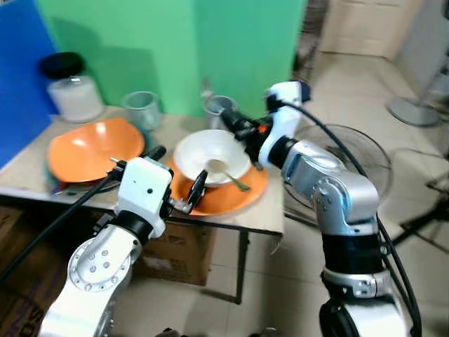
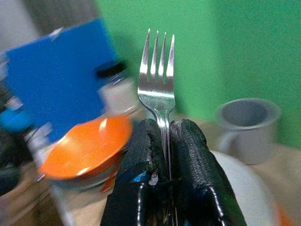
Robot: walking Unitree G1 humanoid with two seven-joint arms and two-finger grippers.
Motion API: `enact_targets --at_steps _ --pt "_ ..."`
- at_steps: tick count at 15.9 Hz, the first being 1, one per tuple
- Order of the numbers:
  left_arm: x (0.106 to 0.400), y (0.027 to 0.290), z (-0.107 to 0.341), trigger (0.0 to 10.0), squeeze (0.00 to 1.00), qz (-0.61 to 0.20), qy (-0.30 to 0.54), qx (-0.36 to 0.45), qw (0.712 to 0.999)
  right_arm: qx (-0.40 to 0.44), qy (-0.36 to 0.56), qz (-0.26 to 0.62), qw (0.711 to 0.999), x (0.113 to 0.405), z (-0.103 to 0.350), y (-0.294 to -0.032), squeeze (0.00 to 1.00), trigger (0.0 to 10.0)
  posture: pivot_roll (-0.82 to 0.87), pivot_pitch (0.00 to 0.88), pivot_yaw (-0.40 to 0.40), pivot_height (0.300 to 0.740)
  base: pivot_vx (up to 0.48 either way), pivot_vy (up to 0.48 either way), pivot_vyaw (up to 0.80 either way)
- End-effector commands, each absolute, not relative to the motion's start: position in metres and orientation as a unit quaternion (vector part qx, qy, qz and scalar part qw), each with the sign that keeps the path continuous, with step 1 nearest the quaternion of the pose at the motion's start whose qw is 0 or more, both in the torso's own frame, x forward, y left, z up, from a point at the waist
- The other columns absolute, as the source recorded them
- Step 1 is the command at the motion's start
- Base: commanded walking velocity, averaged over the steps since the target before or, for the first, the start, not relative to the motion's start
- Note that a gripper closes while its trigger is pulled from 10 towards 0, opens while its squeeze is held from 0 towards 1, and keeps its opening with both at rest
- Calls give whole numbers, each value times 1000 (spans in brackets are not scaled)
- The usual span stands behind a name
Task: Setting the table
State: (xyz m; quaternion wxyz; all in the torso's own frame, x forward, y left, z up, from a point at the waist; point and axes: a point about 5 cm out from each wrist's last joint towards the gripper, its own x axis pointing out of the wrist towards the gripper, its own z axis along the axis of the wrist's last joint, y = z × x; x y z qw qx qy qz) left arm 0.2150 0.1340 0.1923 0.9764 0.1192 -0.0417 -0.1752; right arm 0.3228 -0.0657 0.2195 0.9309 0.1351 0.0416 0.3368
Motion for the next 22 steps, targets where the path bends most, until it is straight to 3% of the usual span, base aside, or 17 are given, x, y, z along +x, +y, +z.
enact_targets --at_steps 1,4,6,11,15,22 --pt "215 134 197 10000 0 -159 -51 118 979 138 3 305 942 323 230 -78 0 10000 -39 0 25 740 0 0 -763" --pt "220 134 201 10000 0 -152 -54 112 981 131 -15 252 959 323 235 -103 0 10000 -42 0 31 740 0 0 -773" --pt "229 140 203 10000 0 -122 -61 150 979 112 -37 190 975 316 233 -122 0 10000 -53 0 45 740 0 0 -775" --pt "242 147 201 10000 0 -80 -48 135 986 105 -1 132 986 297 209 -145 0 10000 -99 0 70 740 0 0 -782" --pt "246 146 196 10000 0 -74 -42 131 988 55 -9 72 996 286 199 -155 0 10000 -108 0 72 740 0 0 -800" --pt "241 161 194 10000 0 -29 -40 117 992 29 -13 83 996 282 198 -150 0 10000 -107 0 73 740 0 0 -800"
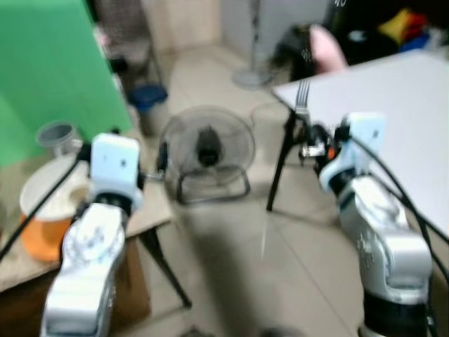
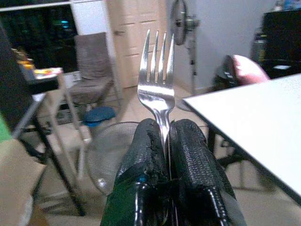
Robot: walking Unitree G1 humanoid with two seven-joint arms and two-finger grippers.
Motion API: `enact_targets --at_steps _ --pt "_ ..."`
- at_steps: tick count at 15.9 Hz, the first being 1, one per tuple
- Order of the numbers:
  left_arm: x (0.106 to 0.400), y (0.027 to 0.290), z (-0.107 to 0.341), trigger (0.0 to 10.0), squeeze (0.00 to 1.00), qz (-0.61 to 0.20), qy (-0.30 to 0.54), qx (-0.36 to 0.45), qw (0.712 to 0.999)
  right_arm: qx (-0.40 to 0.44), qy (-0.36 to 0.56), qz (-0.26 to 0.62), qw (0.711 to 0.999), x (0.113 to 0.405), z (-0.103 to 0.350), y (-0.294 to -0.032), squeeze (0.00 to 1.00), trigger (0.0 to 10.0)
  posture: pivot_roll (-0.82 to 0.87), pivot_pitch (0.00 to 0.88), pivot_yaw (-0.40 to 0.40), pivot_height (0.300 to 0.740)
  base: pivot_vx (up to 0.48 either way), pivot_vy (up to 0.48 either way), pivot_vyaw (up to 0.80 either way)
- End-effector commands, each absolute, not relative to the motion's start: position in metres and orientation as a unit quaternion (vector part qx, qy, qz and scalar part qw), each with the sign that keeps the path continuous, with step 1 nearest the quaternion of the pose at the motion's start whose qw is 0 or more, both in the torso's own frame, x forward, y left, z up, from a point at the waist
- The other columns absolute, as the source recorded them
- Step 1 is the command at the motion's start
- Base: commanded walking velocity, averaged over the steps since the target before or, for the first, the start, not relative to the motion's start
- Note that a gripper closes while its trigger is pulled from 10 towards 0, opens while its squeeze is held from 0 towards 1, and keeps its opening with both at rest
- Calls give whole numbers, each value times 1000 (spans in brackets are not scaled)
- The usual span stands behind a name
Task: Setting the table
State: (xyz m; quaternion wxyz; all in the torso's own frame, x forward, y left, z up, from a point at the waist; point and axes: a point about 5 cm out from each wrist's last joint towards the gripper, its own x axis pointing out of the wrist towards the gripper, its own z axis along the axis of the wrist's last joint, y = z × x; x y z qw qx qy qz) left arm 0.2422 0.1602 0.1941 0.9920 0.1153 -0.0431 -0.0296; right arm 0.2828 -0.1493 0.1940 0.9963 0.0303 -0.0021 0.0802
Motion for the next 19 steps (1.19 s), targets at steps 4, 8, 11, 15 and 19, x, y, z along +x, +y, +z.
enact_targets --at_steps 4,8,11,15,19 --pt "245 153 190 10000 0 -29 -47 91 994 18 -3 47 999 282 193 -157 0 10000 -112 0 51 740 0 0 -800" --pt "235 156 180 10000 0 -7 -33 106 994 -14 14 43 999 279 186 -160 0 10000 -114 0 -9 740 0 0 -800" --pt "237 158 178 10000 0 9 -27 97 995 -9 26 21 999 280 183 -167 0 10000 -120 0 1 740 0 -436 -800" --pt "243 157 174 10000 0 -7 -20 102 995 -13 48 -18 999 273 176 -178 0 10000 -144 0 44 740 0 -480 -800" --pt "250 156 173 10000 0 -14 -18 95 995 -7 59 -42 997 264 173 -183 0 10000 -164 0 66 740 0 -112 -800"
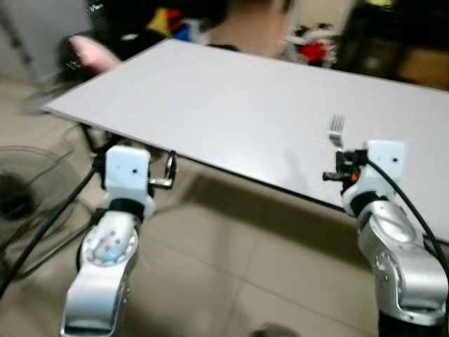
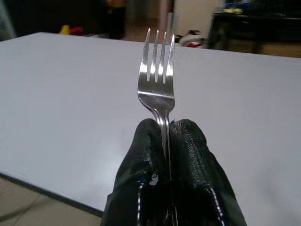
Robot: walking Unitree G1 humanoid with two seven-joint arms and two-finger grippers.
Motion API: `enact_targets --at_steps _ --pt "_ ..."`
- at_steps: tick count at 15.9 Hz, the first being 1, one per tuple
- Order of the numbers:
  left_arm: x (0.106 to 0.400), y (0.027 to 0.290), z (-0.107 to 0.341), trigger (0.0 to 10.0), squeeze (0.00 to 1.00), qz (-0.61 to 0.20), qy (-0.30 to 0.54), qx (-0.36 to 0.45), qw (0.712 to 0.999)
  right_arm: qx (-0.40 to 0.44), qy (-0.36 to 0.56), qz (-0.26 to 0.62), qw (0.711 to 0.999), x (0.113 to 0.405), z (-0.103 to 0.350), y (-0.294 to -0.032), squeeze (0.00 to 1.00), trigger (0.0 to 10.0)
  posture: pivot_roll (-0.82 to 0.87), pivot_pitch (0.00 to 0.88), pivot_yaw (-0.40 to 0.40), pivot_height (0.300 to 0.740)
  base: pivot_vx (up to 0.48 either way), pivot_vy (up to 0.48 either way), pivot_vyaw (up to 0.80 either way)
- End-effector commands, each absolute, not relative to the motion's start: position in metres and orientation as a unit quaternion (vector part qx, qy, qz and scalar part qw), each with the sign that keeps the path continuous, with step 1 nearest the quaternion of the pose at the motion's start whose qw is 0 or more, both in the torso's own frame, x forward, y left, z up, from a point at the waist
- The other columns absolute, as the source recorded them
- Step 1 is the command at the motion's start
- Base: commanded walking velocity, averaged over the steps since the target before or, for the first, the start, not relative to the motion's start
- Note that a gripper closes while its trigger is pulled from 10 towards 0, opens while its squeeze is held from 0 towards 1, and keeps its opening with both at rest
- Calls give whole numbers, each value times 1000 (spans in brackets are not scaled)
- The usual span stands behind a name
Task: Setting the table
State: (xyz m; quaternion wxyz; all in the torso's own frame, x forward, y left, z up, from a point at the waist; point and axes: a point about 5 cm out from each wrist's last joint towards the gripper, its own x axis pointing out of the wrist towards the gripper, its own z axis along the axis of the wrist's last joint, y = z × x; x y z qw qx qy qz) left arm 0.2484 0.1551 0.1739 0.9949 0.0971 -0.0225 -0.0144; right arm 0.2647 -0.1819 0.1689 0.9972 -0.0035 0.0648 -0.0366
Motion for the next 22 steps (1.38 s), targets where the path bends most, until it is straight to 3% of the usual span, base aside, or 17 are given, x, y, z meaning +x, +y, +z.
enact_targets --at_steps 1,9,11,14,19,22 --pt "251 157 172 10000 0 -15 -17 96 995 -7 61 -47 997 263 173 -183 0 10000 -170 0 75 740 0 0 -800" --pt "249 148 167 10000 0 -57 -16 62 996 -61 74 -40 995 270 178 -191 0 10000 -172 0 76 740 246 0 -766" --pt "247 149 165 10000 0 -57 -12 59 997 -94 89 -41 991 271 175 -195 0 10000 -168 0 72 740 302 0 0" --pt "245 151 164 10000 0 -54 -10 61 997 -77 87 -18 993 273 176 -193 0 10000 -166 0 70 740 300 0 0" --pt "241 157 164 10000 0 -37 -11 64 997 -73 78 112 988 278 179 -162 0 10000 -155 0 65 740 261 0 119" --pt "237 162 165 10000 0 -29 -11 67 997 -67 82 126 986 281 175 -154 0 10000 -134 0 56 740 249 0 533"
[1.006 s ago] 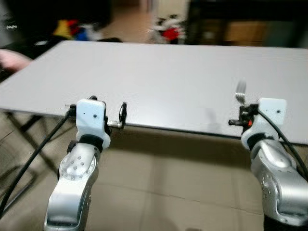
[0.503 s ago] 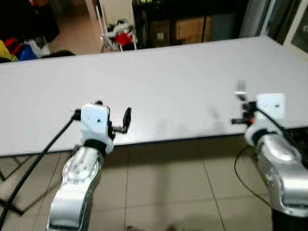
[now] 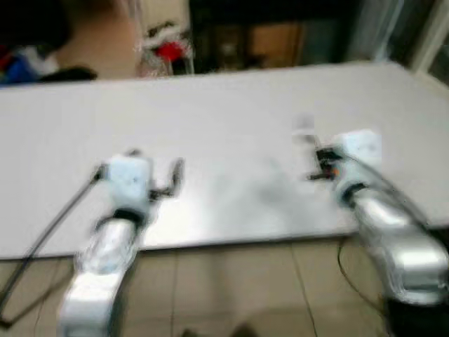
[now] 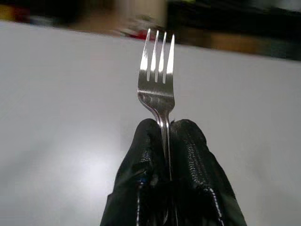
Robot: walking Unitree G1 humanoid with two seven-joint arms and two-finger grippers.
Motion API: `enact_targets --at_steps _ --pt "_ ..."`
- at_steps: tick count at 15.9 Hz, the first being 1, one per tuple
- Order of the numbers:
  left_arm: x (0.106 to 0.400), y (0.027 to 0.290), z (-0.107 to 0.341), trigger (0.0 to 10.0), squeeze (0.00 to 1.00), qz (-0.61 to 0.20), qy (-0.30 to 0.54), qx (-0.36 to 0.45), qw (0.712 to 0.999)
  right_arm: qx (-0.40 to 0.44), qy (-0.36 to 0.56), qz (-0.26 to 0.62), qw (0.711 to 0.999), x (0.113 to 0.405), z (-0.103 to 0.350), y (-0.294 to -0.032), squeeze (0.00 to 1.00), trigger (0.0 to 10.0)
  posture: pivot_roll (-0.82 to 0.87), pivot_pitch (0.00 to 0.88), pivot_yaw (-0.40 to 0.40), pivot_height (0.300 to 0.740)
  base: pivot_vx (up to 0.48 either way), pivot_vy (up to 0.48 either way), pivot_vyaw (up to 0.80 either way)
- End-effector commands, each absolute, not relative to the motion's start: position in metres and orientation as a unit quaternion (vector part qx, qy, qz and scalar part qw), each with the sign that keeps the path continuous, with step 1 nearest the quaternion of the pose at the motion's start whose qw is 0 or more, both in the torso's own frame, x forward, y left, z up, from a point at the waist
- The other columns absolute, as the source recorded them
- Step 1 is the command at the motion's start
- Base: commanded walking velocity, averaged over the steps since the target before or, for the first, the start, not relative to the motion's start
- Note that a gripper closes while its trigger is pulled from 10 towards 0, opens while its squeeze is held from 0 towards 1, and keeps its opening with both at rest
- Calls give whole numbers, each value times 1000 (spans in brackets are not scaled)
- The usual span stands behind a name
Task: Setting the table
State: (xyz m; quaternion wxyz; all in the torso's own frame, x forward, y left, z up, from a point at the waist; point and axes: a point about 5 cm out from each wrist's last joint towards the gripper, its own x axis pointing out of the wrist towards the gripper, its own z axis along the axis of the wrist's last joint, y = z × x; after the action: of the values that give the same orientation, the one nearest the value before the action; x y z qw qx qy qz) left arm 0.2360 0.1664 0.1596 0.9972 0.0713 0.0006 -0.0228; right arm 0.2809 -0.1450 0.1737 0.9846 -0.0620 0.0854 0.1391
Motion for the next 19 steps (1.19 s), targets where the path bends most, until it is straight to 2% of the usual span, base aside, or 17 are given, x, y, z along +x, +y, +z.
enact_targets --at_steps 1,5,9,13,15,19 --pt "236 162 165 10000 0 -28 -11 67 997 -60 83 125 987 281 174 -154 0 10000 -134 0 56 740 244 0 0" --pt "230 158 157 10000 0 -57 17 70 996 -82 105 105 986 280 167 -155 0 10000 -122 0 53 740 0 0 0" --pt "231 140 156 10000 0 -168 24 67 983 -113 197 22 973 278 146 -163 0 10000 -130 0 72 740 0 0 0" --pt "233 127 151 10000 0 -259 47 82 961 -66 210 -2 975 302 135 -165 0 10000 -136 23 96 740 0 0 0" --pt "230 128 153 10000 0 -286 50 87 953 -13 224 1 975 321 128 -158 0 10000 -139 39 100 740 0 0 0" --pt "225 133 151 10000 0 -275 57 90 956 30 213 0 977 336 123 -150 0 10000 -126 55 90 740 0 0 0"
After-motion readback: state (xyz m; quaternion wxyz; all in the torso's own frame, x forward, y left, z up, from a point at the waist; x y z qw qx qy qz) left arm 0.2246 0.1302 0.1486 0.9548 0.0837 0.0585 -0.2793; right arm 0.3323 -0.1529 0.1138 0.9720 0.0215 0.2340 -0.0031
